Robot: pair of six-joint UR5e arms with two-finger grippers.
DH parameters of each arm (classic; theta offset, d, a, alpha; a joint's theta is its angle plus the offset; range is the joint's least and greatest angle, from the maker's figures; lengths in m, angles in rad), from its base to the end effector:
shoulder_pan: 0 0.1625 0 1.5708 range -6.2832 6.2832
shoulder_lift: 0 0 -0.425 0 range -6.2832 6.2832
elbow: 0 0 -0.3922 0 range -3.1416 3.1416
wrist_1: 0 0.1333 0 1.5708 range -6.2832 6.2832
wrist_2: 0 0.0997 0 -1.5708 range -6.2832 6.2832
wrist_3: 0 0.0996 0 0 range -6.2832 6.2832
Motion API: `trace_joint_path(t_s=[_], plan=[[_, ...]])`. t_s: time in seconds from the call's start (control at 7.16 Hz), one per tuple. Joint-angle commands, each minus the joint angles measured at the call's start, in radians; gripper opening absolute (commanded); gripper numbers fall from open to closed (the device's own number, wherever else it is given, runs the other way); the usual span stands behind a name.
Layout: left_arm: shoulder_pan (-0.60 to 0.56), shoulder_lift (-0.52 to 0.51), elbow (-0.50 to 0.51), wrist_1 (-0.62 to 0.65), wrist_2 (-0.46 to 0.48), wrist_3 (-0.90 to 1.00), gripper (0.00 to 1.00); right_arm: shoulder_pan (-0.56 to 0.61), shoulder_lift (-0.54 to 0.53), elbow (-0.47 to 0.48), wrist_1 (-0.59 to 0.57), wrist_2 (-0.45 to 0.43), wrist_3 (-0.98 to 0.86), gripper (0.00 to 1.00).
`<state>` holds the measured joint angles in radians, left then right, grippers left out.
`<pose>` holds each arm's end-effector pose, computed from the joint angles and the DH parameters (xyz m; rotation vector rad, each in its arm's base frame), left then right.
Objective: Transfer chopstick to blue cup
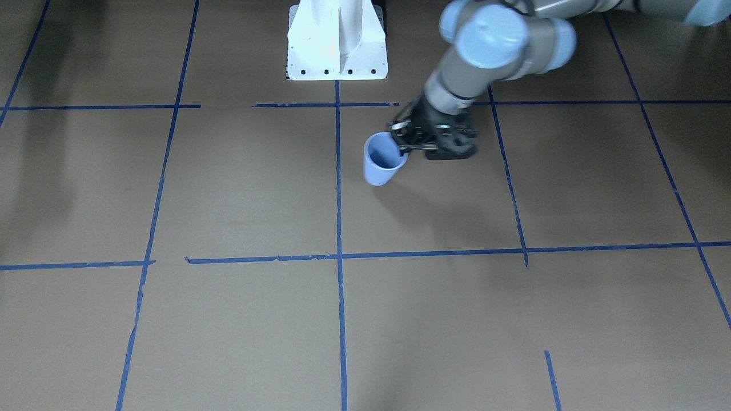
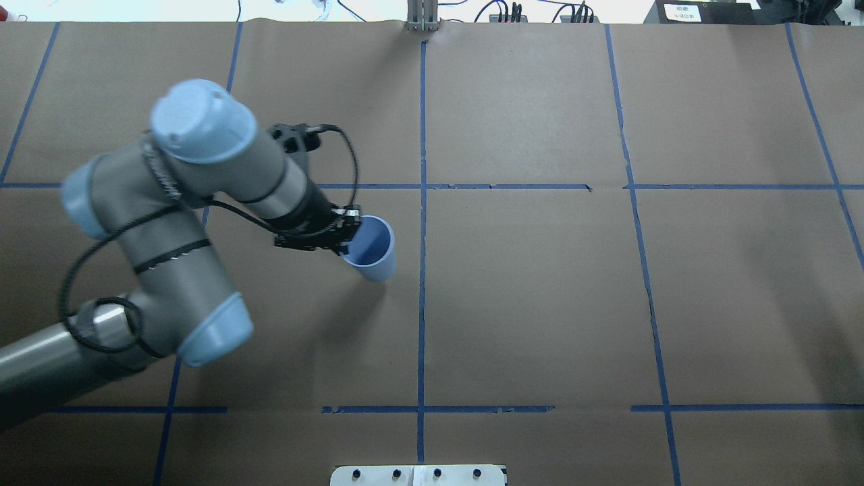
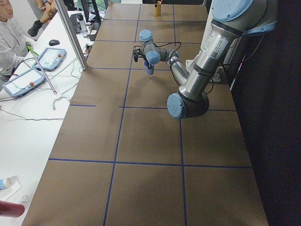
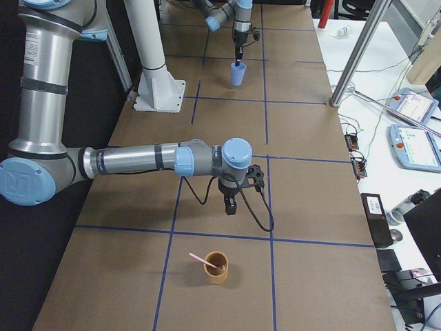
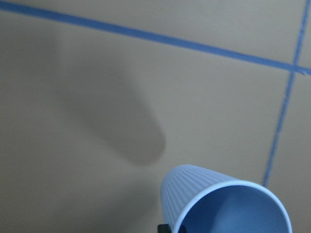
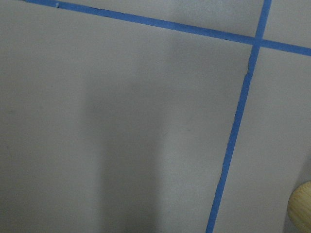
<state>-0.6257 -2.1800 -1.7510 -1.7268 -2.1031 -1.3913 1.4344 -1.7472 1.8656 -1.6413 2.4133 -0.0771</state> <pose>0.4762 -0.4462 0.2020 -0.0908 1.0393 -0.1536 0.0016 -0.4218 0.5960 0.0201 -0.8451 -0.2208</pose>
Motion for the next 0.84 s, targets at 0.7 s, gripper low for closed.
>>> trace_joint_path(t_s=[0.7], plan=[[0.069, -0.109, 0.090, 0.020, 0.112, -0.015, 0.07, -0.003, 0.000, 0.001, 0.002, 0.013, 0.000, 1.00]])
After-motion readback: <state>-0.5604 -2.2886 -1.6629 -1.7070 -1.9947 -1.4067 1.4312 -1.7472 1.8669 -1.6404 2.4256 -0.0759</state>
